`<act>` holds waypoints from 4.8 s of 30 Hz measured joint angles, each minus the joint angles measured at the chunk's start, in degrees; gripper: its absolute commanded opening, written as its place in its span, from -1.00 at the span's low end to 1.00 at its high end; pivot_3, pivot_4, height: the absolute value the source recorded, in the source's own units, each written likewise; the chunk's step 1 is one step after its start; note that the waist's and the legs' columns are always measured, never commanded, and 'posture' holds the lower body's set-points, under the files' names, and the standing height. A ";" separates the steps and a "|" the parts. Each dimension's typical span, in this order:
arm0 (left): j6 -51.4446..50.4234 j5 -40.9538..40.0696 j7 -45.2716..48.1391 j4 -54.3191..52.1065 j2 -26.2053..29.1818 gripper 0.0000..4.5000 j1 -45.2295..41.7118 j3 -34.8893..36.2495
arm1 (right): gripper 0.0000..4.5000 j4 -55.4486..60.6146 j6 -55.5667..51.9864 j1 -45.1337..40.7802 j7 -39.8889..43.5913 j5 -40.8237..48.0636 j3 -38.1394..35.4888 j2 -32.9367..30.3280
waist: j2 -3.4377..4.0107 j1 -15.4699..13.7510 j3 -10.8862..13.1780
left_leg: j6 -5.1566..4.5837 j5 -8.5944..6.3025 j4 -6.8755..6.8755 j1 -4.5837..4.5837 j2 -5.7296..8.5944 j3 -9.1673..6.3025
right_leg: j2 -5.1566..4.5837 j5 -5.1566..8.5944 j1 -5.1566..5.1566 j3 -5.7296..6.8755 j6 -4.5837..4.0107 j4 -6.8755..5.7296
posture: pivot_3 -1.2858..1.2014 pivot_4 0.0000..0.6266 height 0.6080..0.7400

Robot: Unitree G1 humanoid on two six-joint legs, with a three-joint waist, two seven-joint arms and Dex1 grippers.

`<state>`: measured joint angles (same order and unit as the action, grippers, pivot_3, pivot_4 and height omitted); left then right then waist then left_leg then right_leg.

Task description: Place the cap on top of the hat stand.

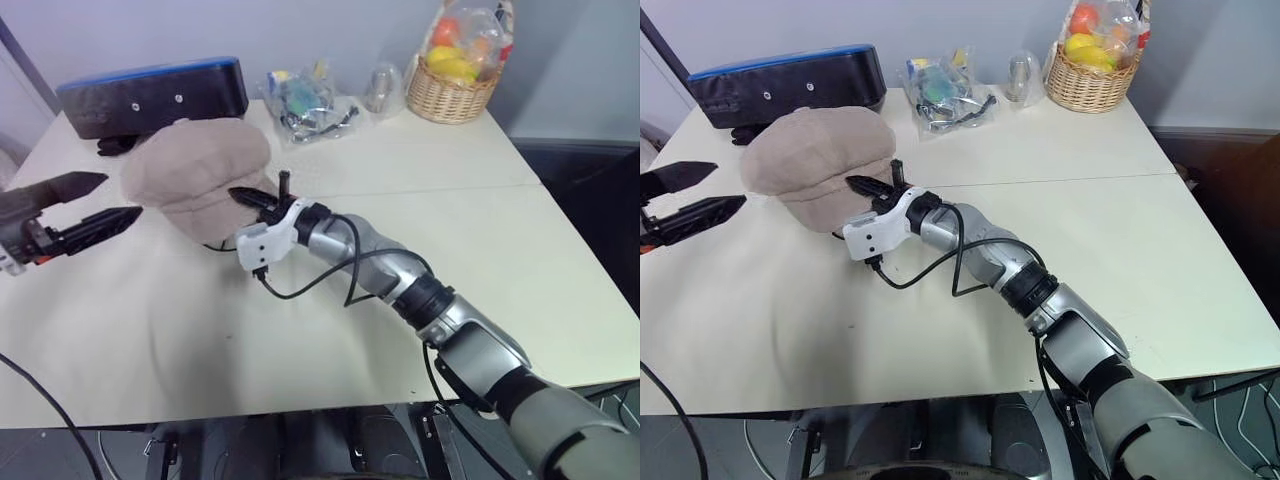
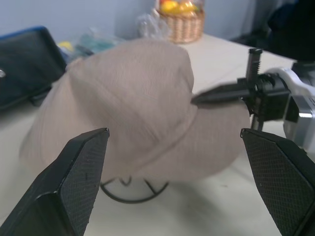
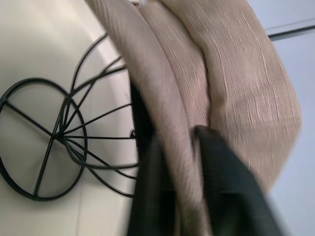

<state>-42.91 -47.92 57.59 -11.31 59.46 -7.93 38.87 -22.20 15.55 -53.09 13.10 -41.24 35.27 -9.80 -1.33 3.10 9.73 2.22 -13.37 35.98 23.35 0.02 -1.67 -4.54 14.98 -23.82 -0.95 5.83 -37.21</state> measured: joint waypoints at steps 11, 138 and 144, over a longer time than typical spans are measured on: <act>0.63 0.47 2.10 -2.83 0.06 1.00 -0.68 -3.32 | 0.99 9.62 1.34 6.51 4.93 1.90 -0.81 -4.85 | -0.01 -0.60 0.02 | 0.00 0.00 0.06 0.01 0.00 0.00 | -0.02 0.00 0.07 0.03 0.00 0.03 | 0.03 -0.52 1.00; 96.23 74.87 -53.15 15.64 -14.37 -0.96 10.36 -22.29 | 1.00 45.72 -73.74 19.69 36.74 100.28 -44.80 -44.76 | 0.03 -2.48 0.54 | -0.24 -0.13 0.23 -0.04 -0.53 0.51 | 0.01 0.10 0.26 0.09 -0.22 0.30 | 0.03 -0.52 1.00; 103.42 78.95 -57.27 27.28 -10.21 -0.96 5.01 -23.63 | 1.00 45.72 -73.74 19.68 36.85 99.89 -44.60 -44.62 | 0.03 -2.52 0.54 | -0.24 -0.13 0.24 -0.03 -0.53 0.55 | -0.03 0.08 0.26 0.09 -0.18 0.31 | 0.03 -0.52 1.00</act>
<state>60.51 31.03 0.31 15.96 49.25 -2.93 15.25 23.52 -58.19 -33.41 49.95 58.66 -9.32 -54.42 -1.31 0.58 10.27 1.98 -13.50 36.22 23.32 -0.51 -1.12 -4.57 15.06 -23.56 -0.86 5.65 -36.91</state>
